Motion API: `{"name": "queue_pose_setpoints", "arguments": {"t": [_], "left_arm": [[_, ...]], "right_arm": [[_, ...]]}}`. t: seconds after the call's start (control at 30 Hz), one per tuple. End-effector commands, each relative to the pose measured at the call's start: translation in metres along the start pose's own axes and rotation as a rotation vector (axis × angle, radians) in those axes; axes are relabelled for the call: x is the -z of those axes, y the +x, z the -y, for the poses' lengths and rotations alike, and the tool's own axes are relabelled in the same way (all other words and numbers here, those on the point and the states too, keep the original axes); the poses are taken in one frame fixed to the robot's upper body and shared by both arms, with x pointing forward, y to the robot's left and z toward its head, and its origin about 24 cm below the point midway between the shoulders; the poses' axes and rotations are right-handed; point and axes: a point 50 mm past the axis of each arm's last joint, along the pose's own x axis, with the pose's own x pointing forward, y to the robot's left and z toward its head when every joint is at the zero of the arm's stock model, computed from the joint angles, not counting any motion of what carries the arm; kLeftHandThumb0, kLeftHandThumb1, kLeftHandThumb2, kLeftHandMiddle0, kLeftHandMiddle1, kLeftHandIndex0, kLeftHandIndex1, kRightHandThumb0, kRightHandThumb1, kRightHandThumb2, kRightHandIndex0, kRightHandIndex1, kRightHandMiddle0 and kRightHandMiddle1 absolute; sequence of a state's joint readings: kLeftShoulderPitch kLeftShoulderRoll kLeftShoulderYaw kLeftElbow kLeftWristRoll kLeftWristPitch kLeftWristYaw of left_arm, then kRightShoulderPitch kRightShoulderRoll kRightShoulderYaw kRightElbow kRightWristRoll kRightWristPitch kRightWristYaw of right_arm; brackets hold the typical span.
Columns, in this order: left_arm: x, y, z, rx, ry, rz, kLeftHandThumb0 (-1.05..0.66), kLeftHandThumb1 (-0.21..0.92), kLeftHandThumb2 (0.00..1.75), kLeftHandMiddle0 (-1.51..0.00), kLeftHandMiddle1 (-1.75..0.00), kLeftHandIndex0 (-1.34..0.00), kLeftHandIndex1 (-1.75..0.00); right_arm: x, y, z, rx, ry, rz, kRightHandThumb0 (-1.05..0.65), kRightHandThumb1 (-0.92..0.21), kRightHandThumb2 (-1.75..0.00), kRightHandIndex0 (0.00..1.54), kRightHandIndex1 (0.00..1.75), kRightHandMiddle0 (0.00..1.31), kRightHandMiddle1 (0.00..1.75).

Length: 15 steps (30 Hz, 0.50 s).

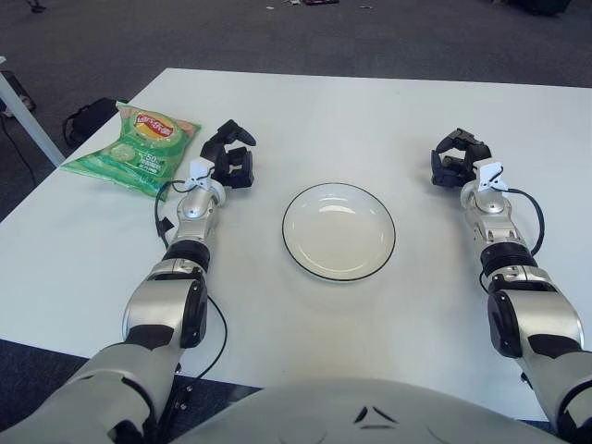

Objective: Put the snack into the plate.

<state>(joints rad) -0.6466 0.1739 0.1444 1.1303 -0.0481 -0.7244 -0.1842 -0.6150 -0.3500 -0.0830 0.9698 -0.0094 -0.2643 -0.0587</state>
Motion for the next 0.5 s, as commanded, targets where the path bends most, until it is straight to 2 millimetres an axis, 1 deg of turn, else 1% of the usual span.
{"name": "queue_pose_setpoints", "arguments": {"t": [0.0, 0.3, 0.47], "left_arm": [[0.037, -0.036, 0.01, 0.008, -0.003, -0.144, -0.48, 0.32, 1.31, -1.06, -1.75, -0.61, -1.75], [0.036, -0.036, 0.002, -0.094, 0.057, -0.15, -0.46, 0.38, 1.24, -1.11, -1.75, -0.56, -1.75], [0.034, -0.037, -0.002, -0.161, 0.081, -0.122, -0.45, 0.41, 1.2, -1.11, -1.75, -0.54, -1.75]], "right_arm": [[0.046, -0.021, -0.016, -0.074, -0.034, -0.21, -0.47, -0.33, -1.3, 1.1, 1.75, 0.6, 1.75], [0.046, -0.021, -0.016, -0.079, -0.04, -0.201, -0.48, -0.33, -1.3, 1.11, 1.75, 0.6, 1.75], [0.047, -0.021, -0.016, -0.08, -0.039, -0.205, -0.48, -0.33, -1.3, 1.11, 1.75, 0.6, 1.75]]}}
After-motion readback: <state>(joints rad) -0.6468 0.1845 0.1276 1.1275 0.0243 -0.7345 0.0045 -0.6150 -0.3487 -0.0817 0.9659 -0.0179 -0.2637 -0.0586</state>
